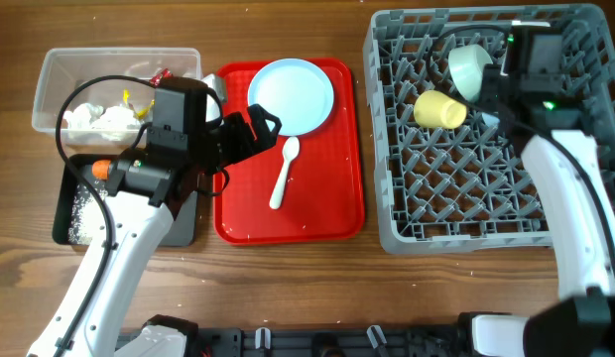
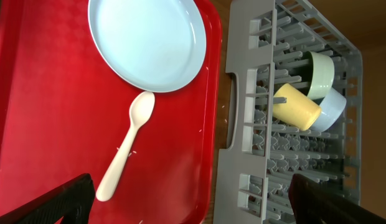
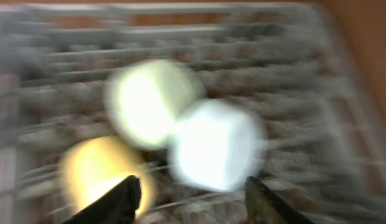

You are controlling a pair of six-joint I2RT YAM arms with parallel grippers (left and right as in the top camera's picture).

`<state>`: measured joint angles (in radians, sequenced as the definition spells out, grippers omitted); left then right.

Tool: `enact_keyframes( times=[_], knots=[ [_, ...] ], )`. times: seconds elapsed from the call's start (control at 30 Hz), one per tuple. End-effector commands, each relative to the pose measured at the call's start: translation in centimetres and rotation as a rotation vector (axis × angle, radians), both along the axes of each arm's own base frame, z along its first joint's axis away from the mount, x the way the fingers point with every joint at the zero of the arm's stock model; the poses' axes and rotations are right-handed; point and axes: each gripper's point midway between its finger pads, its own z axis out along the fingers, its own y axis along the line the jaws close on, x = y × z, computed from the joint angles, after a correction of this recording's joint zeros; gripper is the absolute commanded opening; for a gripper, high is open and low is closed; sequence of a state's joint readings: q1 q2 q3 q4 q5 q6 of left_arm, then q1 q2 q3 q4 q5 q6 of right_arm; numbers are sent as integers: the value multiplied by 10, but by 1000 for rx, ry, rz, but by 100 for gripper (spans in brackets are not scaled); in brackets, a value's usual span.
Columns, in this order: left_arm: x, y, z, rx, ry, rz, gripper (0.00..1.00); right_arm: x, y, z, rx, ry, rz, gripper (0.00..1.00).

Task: Sort waste into correct bins and load items into the dishwasher rack
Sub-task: 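Open the right gripper and raise it off the light-blue bowl, then move the right gripper left over the white spoon on the red tray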

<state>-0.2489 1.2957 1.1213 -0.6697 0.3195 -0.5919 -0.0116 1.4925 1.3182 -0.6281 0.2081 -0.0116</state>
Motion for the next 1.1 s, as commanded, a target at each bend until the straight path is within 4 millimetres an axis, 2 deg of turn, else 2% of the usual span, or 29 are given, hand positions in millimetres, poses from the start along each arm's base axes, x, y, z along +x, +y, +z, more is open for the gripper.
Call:
enact_keyframes(
  times=[0.0,0.07,0.17,0.23,0.43,0.6,0.67,0.73,0.93,1.07],
  knots=[
    [3,2,11,4,-34,0,100,-11,77,0,447,33,171,45],
    [3,2,11,4,-35,0,100,-23,91,-7,544,97,152,43],
    [3,2,11,4,-35,0,100,-32,112,-11,563,144,198,44],
    [3,2,11,4,-35,0,100,-40,139,-12,571,175,248,44],
    [11,-1,20,-29,-73,19,100,-59,192,-14,632,238,282,42],
    [11,0,19,-28,-67,19,100,-67,212,-18,606,248,247,40],
    [16,-1,25,-34,-100,21,100,-69,219,-19,599,244,230,40],
    [23,6,27,0,-132,58,100,-71,230,-19,597,243,248,41],
    [35,54,22,51,-115,242,100,-74,275,-25,602,236,352,48],
    [33,99,11,62,-47,370,100,-76,310,-44,701,293,294,54]
  ],
)
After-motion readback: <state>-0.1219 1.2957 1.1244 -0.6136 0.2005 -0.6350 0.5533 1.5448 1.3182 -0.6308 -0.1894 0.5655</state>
